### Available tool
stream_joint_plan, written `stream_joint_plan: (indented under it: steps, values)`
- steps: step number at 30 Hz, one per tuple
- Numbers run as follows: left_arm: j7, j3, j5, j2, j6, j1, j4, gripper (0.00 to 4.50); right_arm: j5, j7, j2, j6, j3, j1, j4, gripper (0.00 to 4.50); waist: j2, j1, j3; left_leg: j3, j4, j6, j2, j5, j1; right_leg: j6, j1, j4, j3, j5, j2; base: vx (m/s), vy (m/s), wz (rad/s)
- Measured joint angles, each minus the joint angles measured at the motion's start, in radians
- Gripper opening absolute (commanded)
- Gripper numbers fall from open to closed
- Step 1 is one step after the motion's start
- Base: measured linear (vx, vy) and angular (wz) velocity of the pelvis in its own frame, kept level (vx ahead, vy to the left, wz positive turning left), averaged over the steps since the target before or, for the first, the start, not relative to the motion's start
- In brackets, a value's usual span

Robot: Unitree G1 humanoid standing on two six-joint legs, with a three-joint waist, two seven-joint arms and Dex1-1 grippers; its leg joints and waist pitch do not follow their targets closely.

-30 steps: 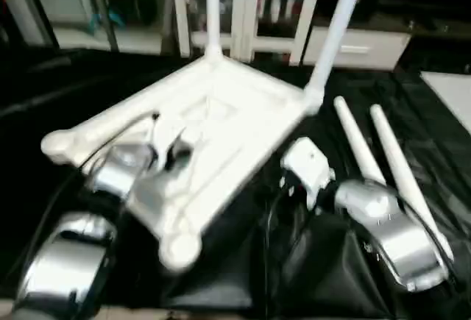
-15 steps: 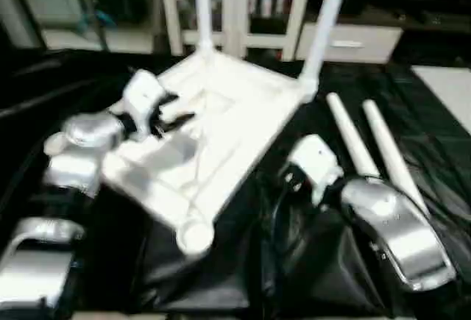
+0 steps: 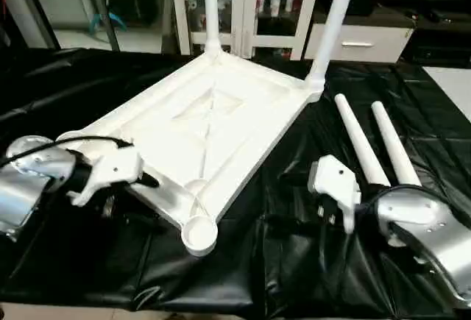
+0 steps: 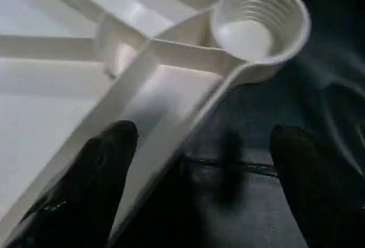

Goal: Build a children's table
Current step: Rotate table base

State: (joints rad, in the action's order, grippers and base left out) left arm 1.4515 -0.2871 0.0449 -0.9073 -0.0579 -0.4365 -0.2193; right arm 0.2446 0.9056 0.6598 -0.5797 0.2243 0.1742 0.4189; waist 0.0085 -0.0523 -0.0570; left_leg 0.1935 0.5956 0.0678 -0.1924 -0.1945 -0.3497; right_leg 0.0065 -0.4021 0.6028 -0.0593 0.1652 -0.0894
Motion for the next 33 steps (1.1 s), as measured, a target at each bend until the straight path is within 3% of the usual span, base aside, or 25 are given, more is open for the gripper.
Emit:
stream_joint_plan:
  steps: [7,13,27,28,33]
  values:
    - [-0.069,-0.063,-0.103,0.041,0.065,-0.009,-0.031,4.18,0.016,0.008,0.029,-0.017,-0.002,-0.016,0.016,3.88,0.001,0.010,0.000,0.000,0.000,0.000,0.000,0.000,0.001,0.001,-0.001,0.003,0.001,0.000,0.000,0.000,0.000,0.00]
    - [-0.146,-0.094,-0.198,0.065,0.120,-0.056,-0.150,3.58,0.020,0.016,0.033,-0.027,-0.001,-0.016,0.033,3.88,0.000,0.016,0.000,0.000,0.001,0.000,0.000,0.000,0.000,0.001,-0.001,0.003,0.001,0.001,0.000,0.000,0.000,0.00]
    - [-0.134,-0.104,-0.215,0.111,0.151,-0.098,-0.246,2.55,0.062,0.057,0.050,-0.054,0.020,-0.015,0.078,3.88,0.001,0.015,0.001,0.000,0.001,0.000,0.001,0.000,0.000,-0.002,-0.001,0.003,0.002,-0.001,0.000,0.000,0.000,0.00]
    - [-0.134,-0.104,-0.214,0.118,0.149,-0.103,-0.247,2.33,0.061,0.056,0.050,-0.054,0.020,-0.015,0.078,3.88,0.001,0.014,0.001,0.000,0.002,0.000,0.001,0.000,0.000,-0.002,-0.001,0.004,0.002,-0.001,0.000,0.000,0.000,0.00]
    - [-0.143,-0.100,-0.212,0.150,0.107,-0.108,-0.269,2.09,0.059,0.047,0.048,-0.054,0.020,-0.012,0.078,3.88,0.002,0.012,0.001,0.000,0.003,0.000,0.001,0.000,0.000,-0.002,-0.001,0.006,0.003,-0.001,0.000,0.000,0.000,0.00]
